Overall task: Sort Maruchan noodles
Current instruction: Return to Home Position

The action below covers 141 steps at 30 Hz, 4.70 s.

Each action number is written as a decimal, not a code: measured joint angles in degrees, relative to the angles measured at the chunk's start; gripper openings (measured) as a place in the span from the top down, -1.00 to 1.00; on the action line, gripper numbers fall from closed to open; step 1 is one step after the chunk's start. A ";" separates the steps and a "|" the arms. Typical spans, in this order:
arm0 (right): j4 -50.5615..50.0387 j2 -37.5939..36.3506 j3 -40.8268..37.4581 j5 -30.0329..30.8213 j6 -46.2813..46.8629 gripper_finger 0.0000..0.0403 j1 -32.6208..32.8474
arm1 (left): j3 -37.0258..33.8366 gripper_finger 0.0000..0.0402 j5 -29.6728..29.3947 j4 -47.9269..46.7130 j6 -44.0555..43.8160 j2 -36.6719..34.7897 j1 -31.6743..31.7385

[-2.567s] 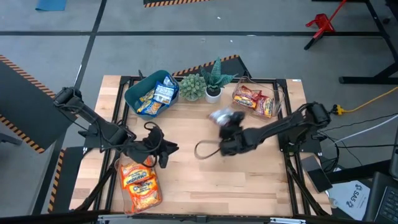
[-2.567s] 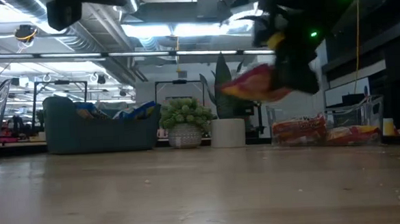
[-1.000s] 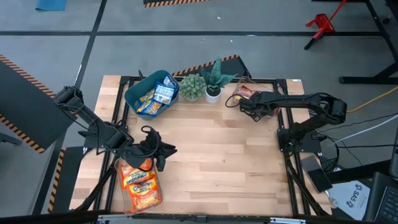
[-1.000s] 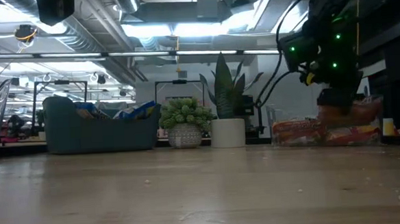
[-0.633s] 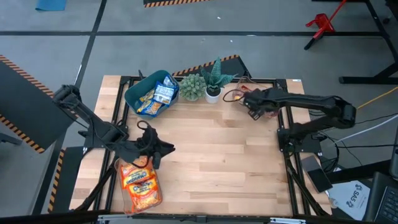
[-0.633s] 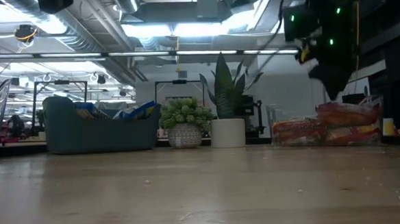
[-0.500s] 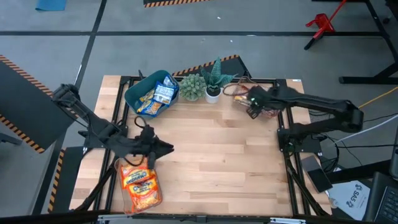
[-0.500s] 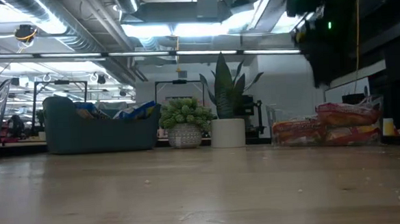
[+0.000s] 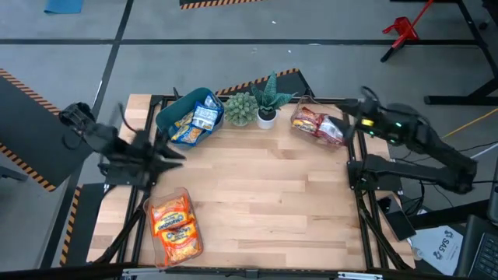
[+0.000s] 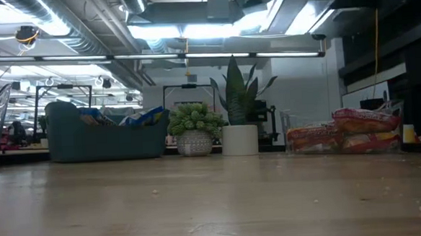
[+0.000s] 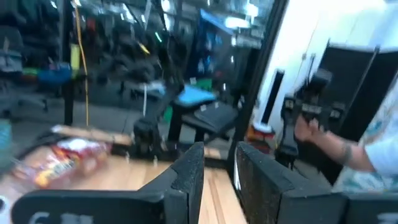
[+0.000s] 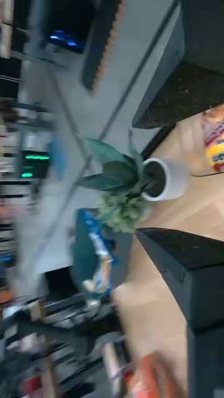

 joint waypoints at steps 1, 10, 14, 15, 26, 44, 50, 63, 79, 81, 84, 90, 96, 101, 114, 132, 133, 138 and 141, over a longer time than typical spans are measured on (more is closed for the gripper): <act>1.14 -2.67 -1.76 0.00 0.04 -0.28 0.00 | -0.80 0.56 0.13 -0.08 0.77 -2.17 0.23; 24.35 -18.29 -25.88 -5.76 11.32 -0.28 -0.04 | -21.78 0.56 3.56 3.67 -4.51 -22.38 1.74; 34.92 -18.23 -37.52 -9.87 18.71 -0.28 -0.02 | -32.37 0.56 5.52 10.29 -5.51 -30.85 1.74; 38.32 -18.11 -40.22 -11.09 20.17 -0.28 -0.02 | -34.71 0.56 5.95 11.21 -5.74 -32.84 1.74; 39.95 -17.54 -48.96 -12.58 24.14 -0.28 -0.02 | -47.40 0.56 5.30 16.28 -10.60 -35.21 1.76; 35.63 -16.79 -48.96 -20.04 3.35 -0.28 0.00 | -47.40 0.56 7.64 10.65 -4.64 -35.33 2.00; 35.23 -16.78 -48.96 -17.89 -0.03 -0.28 0.00 | -47.40 0.56 7.85 10.65 -0.94 -35.27 2.00; 34.94 -16.78 -48.98 -15.17 1.65 -0.28 -0.04 | -47.40 0.56 7.61 10.65 10.96 -35.26 2.00; 35.25 -16.78 -48.98 -15.21 1.72 -0.28 -0.04 | -47.40 0.56 7.65 10.66 10.88 -35.26 2.00; 35.28 -16.78 -48.98 -15.21 1.72 -0.28 -0.04 | -47.40 0.56 7.67 10.67 10.88 -35.26 2.00; 35.30 -16.78 -48.98 -15.21 1.74 -0.28 -0.04 | -47.40 0.56 7.69 10.67 10.88 -35.26 2.00; 35.36 -16.78 -48.98 -15.21 1.74 -0.28 -0.04 | -47.40 0.56 7.74 10.67 10.88 -35.26 2.00; 35.41 -16.78 -48.98 -15.21 1.74 -0.28 -0.04 | -47.40 0.56 7.74 10.67 10.88 -35.26 2.00; 35.41 -16.78 -48.98 -15.21 1.74 -0.28 -0.04 | -47.40 0.56 7.74 10.67 10.88 -35.26 2.00; 35.41 -16.78 -48.98 -15.21 1.74 -0.28 -0.04 | -47.40 0.56 7.69 10.67 10.88 -35.26 2.00; 35.41 -16.78 -48.98 -15.21 1.74 -0.28 -0.04 | -47.40 0.56 7.67 10.67 10.88 -35.26 2.00; 35.41 -16.78 -48.98 -15.21 1.74 -0.28 -0.04 | -47.40 0.56 7.68 10.67 10.88 -35.26 2.00; 35.41 -16.78 -48.98 -15.21 1.74 -0.28 -0.04 | -47.40 0.56 7.67 10.68 10.88 -35.26 2.00; 35.41 -16.78 -48.98 -15.21 1.72 -0.28 -0.04 | -47.40 0.56 7.69 10.67 10.88 -35.26 2.00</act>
